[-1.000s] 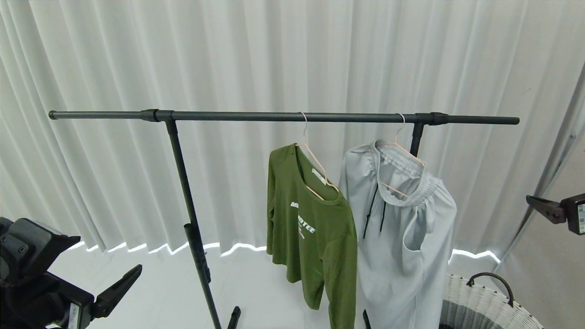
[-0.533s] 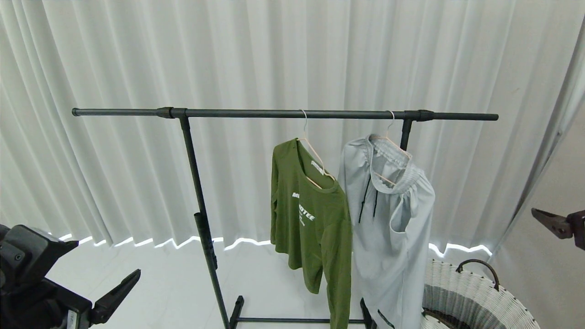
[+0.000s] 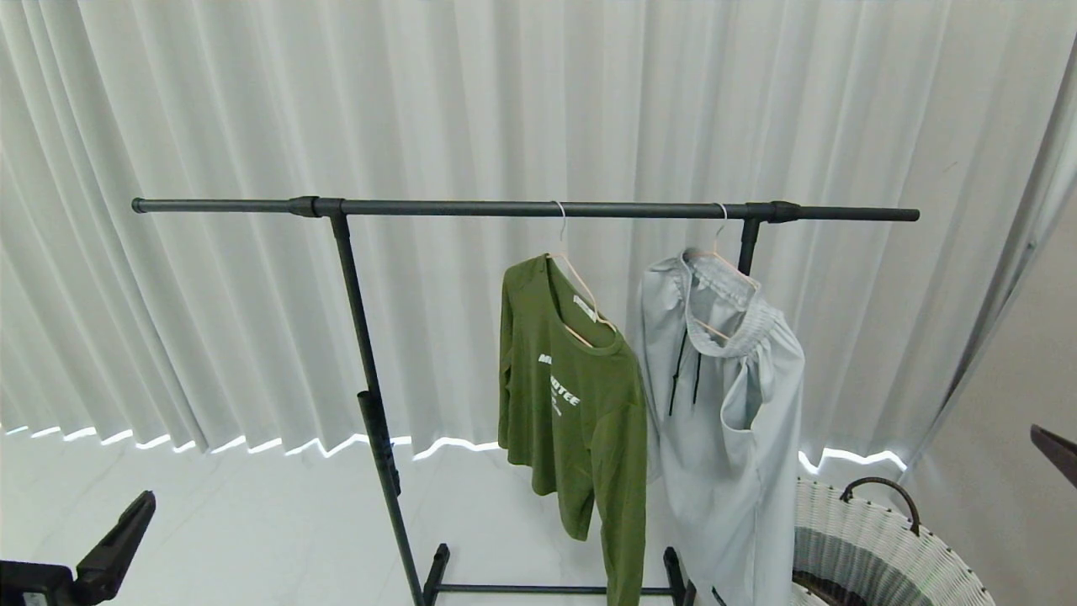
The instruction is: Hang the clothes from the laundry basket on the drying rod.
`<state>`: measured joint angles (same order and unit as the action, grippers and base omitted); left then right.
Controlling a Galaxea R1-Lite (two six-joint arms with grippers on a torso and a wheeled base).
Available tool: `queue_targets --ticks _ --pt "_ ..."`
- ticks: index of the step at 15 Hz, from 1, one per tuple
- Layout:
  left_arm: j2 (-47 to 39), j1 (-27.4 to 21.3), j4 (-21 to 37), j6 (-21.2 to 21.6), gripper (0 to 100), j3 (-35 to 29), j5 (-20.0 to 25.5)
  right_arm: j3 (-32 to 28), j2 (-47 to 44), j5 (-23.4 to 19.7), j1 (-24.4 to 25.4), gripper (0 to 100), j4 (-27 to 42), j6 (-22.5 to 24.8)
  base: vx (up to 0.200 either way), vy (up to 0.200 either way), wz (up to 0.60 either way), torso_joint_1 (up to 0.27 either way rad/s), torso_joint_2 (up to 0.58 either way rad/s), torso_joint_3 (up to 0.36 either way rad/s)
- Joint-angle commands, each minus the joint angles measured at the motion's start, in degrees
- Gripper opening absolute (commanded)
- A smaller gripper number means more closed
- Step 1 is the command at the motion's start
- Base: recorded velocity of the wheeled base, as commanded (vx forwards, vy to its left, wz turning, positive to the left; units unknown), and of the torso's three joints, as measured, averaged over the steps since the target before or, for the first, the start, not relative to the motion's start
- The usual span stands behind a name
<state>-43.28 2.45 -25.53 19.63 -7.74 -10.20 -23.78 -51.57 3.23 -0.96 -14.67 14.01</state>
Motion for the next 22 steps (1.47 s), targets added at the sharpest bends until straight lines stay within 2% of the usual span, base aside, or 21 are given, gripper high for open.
queue_targets --ticks 1,5,7,9,10,11,12,14,16,19,21,22 --pt "9.4 0.1 3.0 -0.5 100 4.2 -4.4 8.6 13.4 0.0 0.0 100 0.2 -0.2 0.0 0.0 0.0 0.0 0.0 0.0" --pt "19.7 0.1 13.1 -0.4 100 4.8 -4.8 19.0 27.4 0.4 0.0 100 0.9 -0.1 0.0 0.0 0.0 0.0 0.0 0.0" --pt "24.6 0.1 17.4 -0.5 100 5.1 -4.9 21.5 31.8 0.4 0.0 100 1.9 -0.2 0.0 0.0 0.0 0.0 0.0 0.0" --pt "35.4 0.1 24.8 -0.5 100 6.3 -4.8 23.4 40.1 0.4 0.0 100 7.5 -1.0 0.0 0.0 0.0 0.0 0.0 0.0" --pt "36.5 0.0 25.4 -0.6 100 6.2 -4.8 23.5 41.9 0.5 0.0 100 8.7 -1.0 0.0 0.0 0.0 0.0 0.0 0.0" --pt "39.0 0.1 25.8 -0.6 100 5.8 -4.8 22.9 49.0 0.6 0.1 100 14.2 -1.4 0.0 0.0 0.0 0.0 0.0 0.0" --pt "39.8 -0.4 25.7 -0.6 100 5.9 -4.6 22.6 50.1 1.8 0.3 100 14.8 -2.3 0.0 0.0 0.0 0.0 0.0 0.0" --pt "43.3 -2.1 25.6 -0.2 100 5.9 -4.6 22.5 51.5 6.2 0.7 100 14.8 -2.7 0.0 0.0 0.0 0.0 0.0 0.0" --pt "43.3 -2.2 25.6 -0.3 100 6.0 -4.6 22.9 51.4 6.5 0.7 100 13.7 -2.8 0.0 0.0 0.0 0.0 0.0 0.0" --pt "43.3 -2.2 25.5 -3.8 100 6.2 -4.6 23.8 51.5 6.6 0.7 100 11.1 -2.8 0.0 0.0 0.0 0.0 0.0 0.0" --pt "43.3 -2.2 25.4 -4.6 100 6.4 -2.4 23.8 51.5 6.8 0.7 100 9.3 -2.8 0.0 0.0 0.0 0.0 0.0 0.0" --pt "43.3 -2.2 24.6 -6.7 100 6.8 -0.5 23.8 51.5 6.7 0.7 100 9.3 -2.8 0.0 0.0 0.0 0.0 0.0 0.0"
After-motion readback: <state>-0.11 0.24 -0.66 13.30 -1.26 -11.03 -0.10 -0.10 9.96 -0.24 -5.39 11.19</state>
